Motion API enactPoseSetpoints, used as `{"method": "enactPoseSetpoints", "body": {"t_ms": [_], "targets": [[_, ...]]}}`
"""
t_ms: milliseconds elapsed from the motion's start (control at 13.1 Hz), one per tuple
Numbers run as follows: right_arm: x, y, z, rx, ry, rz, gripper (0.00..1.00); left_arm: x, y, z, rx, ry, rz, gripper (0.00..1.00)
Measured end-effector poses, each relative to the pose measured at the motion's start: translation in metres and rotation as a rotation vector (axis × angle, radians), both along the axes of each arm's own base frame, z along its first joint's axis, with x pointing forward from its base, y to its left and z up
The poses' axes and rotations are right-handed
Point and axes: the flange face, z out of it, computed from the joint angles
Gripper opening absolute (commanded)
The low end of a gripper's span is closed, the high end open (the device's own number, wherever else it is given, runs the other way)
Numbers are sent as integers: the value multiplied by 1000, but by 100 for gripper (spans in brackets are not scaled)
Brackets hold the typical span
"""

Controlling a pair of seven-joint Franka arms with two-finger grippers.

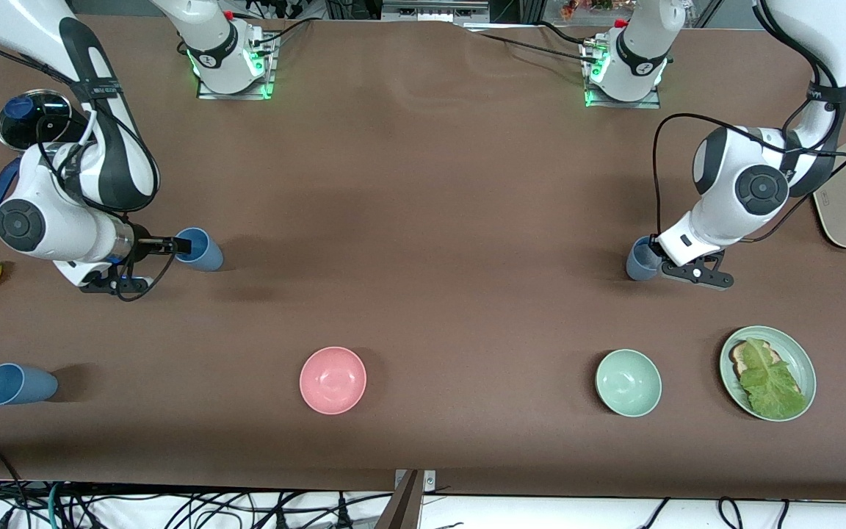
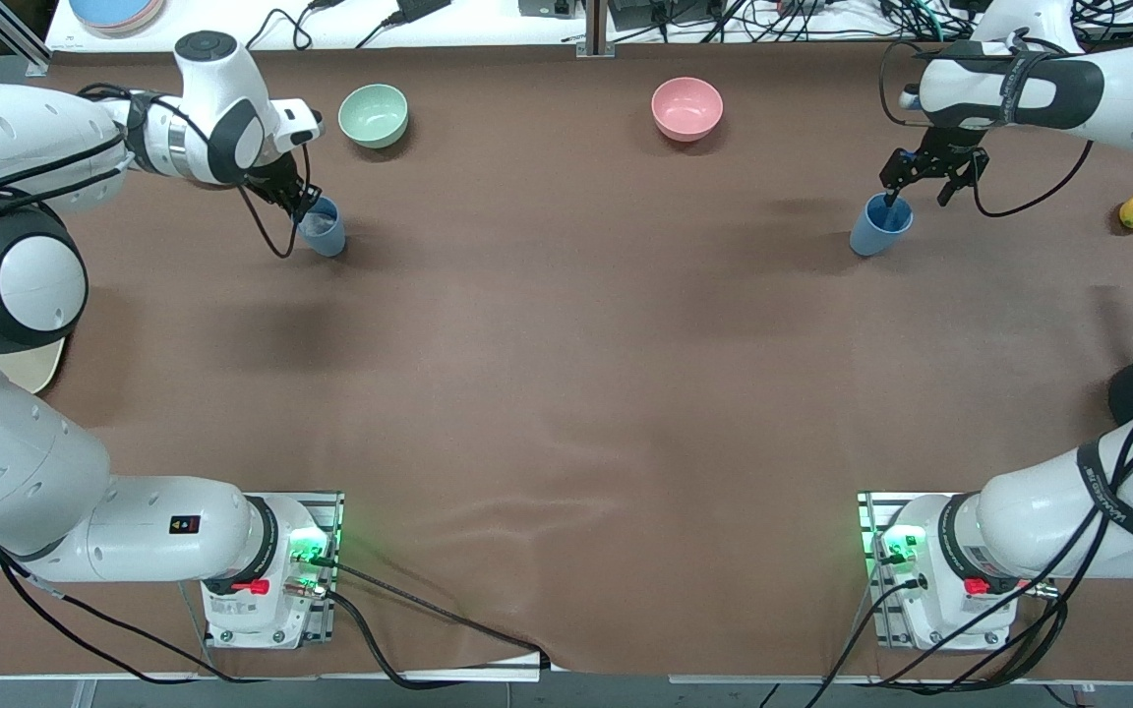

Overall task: Stack blue cups with both arms
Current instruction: 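Close both grippers on the blue cups and lift them off the table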

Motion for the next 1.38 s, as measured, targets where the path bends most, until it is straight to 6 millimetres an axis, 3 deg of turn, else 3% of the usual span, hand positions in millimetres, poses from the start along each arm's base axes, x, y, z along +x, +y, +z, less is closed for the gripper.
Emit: {"method": "enactPoseSetpoints", "body": {"t_ms": [153,306,535,688,841,1071,1224,1300,1376], "targets": [[-1,0,-9,0,11,-1,39,11,-43,27,-40,35,22,0],[-2,0,-16,-7,21,-29,3,16,-102,61,-67,48,60,0],[-2,2,-18,-15,25,-60,0,-2,-202,82,-121,46,193,0],[-2,4,-18,-15,26,-59,0,-15,-272,80,-138,56,273,0],[2,7,-11,-13,20,-55,0,-17,-328,69,-162,72,304,0],[13,17,13,-13,43,-39,0,-15,-378,36,-188,113,310,0],[25,38,43,-26,54,-49,0,-14,-394,11,-221,103,307,5],[31,55,59,-36,51,-60,0,-13,-394,2,-222,103,308,64],[34,74,73,-48,50,-70,0,-11,-393,-2,-220,105,310,100]]}}
